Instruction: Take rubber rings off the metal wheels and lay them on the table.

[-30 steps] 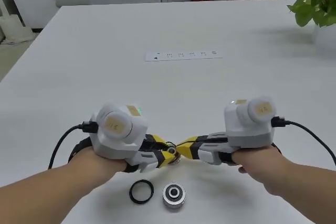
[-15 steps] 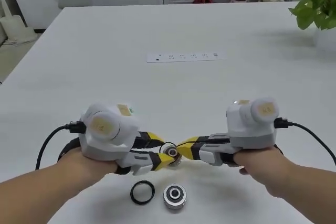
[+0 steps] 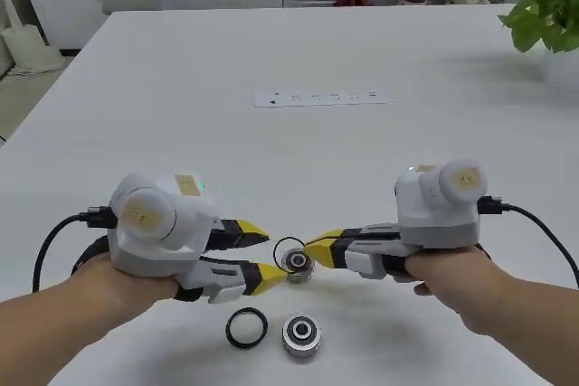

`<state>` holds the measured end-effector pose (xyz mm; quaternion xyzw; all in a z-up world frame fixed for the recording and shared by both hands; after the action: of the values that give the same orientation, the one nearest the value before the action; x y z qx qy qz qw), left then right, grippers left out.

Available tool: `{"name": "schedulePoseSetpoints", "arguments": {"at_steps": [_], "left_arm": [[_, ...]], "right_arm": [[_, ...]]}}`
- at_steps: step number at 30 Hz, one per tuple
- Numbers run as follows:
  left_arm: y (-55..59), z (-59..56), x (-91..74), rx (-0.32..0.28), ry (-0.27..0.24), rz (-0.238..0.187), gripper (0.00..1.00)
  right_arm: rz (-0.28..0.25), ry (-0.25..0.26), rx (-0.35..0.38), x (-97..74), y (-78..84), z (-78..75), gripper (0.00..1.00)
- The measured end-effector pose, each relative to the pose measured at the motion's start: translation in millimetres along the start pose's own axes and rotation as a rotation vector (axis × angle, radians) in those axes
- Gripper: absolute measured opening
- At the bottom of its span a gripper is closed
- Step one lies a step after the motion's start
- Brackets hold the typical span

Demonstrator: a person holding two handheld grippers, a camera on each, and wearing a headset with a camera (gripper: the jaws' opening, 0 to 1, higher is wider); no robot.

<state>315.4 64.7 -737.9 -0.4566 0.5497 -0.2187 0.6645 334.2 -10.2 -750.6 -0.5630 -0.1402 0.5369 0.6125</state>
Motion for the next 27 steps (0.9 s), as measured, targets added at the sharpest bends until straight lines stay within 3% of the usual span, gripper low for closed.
{"name": "schedulePoseSetpoints", "arguments": {"at_steps": [27], "left_arm": [[1.0, -12.1, -40.7, 0.001, -0.024, -0.037, 0.44]], "right_arm": [[-0.032, -0.068, -0.001, -1.8, -17.6, 28.0, 0.00]]}}
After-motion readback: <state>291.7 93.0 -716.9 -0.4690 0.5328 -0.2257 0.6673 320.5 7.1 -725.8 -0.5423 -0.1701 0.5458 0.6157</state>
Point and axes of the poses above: the centre of the closed fingertips' face, and the gripper's own axes: x roughly forward along the fingers, z roughly to its left, y roughly out of its underside, the point moved 3 cm from there along -x, roughly backward along the fingers, and after that the axes turned 6 degrees about y, right-handed, at the moved point
